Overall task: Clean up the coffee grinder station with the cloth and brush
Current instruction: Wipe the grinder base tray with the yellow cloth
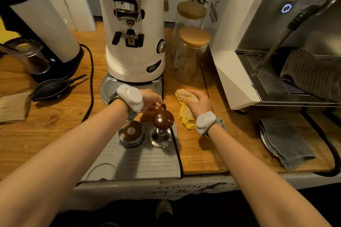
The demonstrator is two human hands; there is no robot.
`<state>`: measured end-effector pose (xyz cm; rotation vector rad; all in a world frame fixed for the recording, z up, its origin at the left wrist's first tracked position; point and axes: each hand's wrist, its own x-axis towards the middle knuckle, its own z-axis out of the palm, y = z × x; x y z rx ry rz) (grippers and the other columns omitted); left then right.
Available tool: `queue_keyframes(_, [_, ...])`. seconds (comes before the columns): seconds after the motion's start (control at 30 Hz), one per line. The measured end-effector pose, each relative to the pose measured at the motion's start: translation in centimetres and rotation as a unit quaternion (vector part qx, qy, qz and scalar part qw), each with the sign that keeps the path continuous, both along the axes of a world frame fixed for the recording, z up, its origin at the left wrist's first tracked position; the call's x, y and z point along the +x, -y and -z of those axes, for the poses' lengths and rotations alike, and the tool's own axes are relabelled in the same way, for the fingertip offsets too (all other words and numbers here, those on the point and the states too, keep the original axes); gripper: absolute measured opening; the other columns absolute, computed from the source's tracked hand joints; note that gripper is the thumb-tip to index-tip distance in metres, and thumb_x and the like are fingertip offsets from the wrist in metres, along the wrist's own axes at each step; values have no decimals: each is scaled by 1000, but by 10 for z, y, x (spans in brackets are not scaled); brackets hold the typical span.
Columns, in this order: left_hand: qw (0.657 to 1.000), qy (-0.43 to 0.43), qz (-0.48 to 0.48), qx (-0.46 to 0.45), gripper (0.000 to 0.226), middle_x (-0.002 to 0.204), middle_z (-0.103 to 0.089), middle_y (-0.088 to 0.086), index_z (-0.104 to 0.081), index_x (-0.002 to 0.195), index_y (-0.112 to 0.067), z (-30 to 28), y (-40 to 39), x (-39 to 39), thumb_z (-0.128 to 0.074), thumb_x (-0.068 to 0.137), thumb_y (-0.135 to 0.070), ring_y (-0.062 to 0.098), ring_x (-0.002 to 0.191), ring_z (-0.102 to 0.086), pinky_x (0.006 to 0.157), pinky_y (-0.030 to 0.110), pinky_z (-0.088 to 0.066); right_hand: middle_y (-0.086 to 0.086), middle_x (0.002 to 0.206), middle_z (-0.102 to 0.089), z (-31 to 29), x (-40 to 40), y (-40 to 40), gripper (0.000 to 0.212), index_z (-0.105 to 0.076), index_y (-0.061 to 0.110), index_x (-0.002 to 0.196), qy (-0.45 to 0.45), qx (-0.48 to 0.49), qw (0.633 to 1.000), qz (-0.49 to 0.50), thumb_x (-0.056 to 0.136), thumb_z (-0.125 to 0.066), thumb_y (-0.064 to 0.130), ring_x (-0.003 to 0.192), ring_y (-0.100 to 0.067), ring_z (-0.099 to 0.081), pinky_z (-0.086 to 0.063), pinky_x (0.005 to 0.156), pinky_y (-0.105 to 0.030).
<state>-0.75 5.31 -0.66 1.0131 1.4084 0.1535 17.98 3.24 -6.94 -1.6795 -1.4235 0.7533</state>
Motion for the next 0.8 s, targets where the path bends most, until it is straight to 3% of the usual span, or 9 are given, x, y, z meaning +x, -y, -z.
queue_keyframes(0.07, [1000, 2, -9, -8, 1, 99, -56, 7, -55, 91, -10, 0, -3, -2, -55, 92, -9, 14, 84, -56, 55, 22, -50, -3, 120, -66, 1, -8, -11, 37, -69, 16, 113, 3, -6, 1000, -14, 77, -69, 10, 113, -14, -57, -38, 91, -12])
queue_keyframes(0.13, [1000, 7, -11, -5, 11, 84, -57, 3, -54, 81, -12, 0, -4, -3, -57, 91, -9, 9, 67, -58, 43, 14, -49, -1, 118, -67, 0, -14, -16, 36, -70, 18, 112, -3, -14, 1000, -23, 77, -69, 12, 108, -9, -57, -35, 84, -7])
queue_keyframes(0.2, [1000, 10, -14, 3, 15, 77, -58, 1, -54, 76, -13, 0, -5, -3, -60, 89, -9, 7, 59, -60, 41, 12, -47, 3, 113, -69, 1, -18, -17, 34, -71, 25, 108, -12, -22, 999, -35, 76, -68, 15, 103, -6, -57, -39, 85, -15])
queue_keyframes(0.3, [999, 19, -28, 15, 12, 79, -58, 2, -57, 78, -14, 2, -5, 0, -63, 86, -8, 9, 68, -56, 50, 16, -51, 13, 98, -70, 1, -21, -14, 29, -72, 38, 92, -23, -38, 997, -71, 72, -66, 17, 100, -9, -62, -51, 88, -30])
queue_keyframes(0.4, [998, 20, -47, 29, 10, 81, -59, 2, -58, 80, -15, 3, -3, 2, -64, 85, -8, 10, 71, -56, 55, 18, -49, 18, 88, -70, 0, -25, -9, 25, -70, 44, 78, -39, -65, 993, -89, 66, -68, 21, 95, -9, -64, -55, 87, -37])
queue_keyframes(0.5, [998, 19, -49, 23, 8, 86, -63, 3, -62, 94, -12, 1, 2, 1, -63, 86, -10, 11, 75, -59, 60, 21, -47, 13, 91, -74, 1, -28, -5, 24, -72, 41, 78, -65, -88, 989, -103, 65, -69, 22, 95, -10, -66, -56, 87, -38])
queue_keyframes(0.6, [997, 27, -71, 14, 31, 89, -65, 5, -57, 119, -9, -2, 8, -1, -60, 87, -10, 13, 78, -61, 61, 24, -47, 8, 87, -75, 0, -31, 1, 22, -73, 36, 73, -96, -105, 983, -111, 68, -69, 15, 92, -13, -69, -58, 86, -39])
queue_keyframes(0.73, [994, 45, -99, 4, 39, 90, -65, 5, -55, 126, -11, -9, 14, -5, -59, 88, -9, 14, 79, -63, 51, 24, -50, -2, 84, -74, -3, -32, 10, 17, -74, 27, 72, -131, -130, 973, -139, 71, -72, 10, 86, -21, -70, -60, 79, -37])
queue_keyframes(0.8, [994, 51, -95, 4, 39, 95, -66, 4, -55, 127, -13, -11, 16, -4, -59, 89, -11, 13, 84, -63, 57, 24, -49, -6, 82, -73, -6, -29, 15, 13, -74, 21, 72, -140, -142, 968, -155, 71, -73, 9, 81, -22, -69, -59, 74, -36])
